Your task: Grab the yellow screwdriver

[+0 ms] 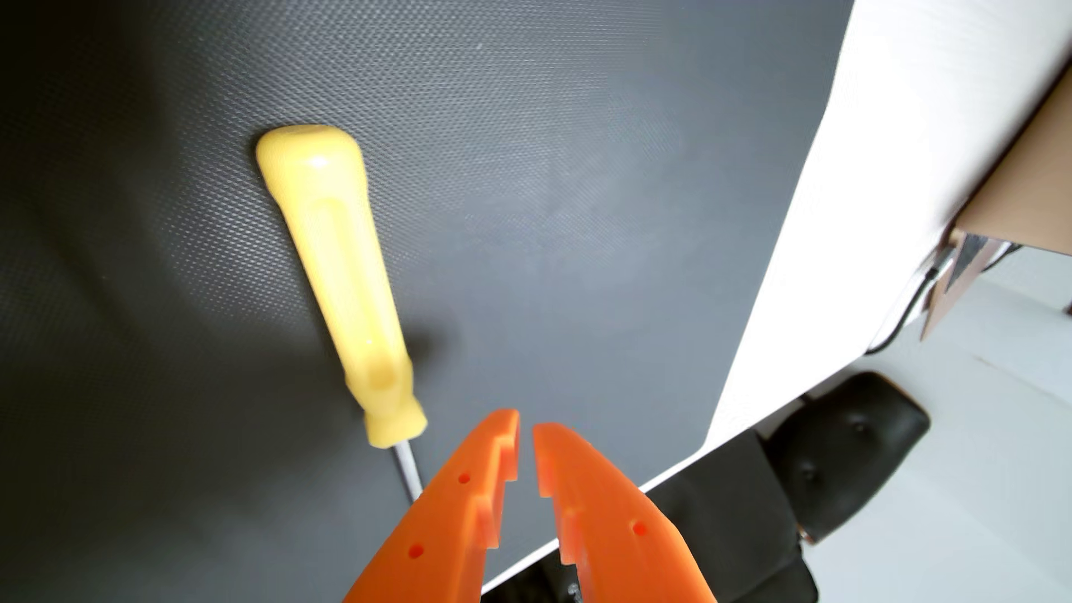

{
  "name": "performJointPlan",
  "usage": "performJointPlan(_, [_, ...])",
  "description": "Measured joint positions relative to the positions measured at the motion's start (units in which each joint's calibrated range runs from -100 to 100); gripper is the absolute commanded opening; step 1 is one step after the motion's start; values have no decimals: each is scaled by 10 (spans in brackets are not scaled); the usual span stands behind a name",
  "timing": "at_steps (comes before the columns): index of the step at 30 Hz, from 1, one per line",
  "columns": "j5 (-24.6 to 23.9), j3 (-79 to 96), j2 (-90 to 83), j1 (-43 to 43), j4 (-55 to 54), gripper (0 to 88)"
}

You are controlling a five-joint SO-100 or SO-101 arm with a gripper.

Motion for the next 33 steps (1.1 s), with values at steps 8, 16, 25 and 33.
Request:
performJointPlan(8, [0,-31,2,0,120,200])
performJointPlan(16, [1,-31,2,0,133,210])
performJointPlan(25, [1,-106,81,-15,202,211])
performJointPlan(33, [1,-171,159,-24,212,211])
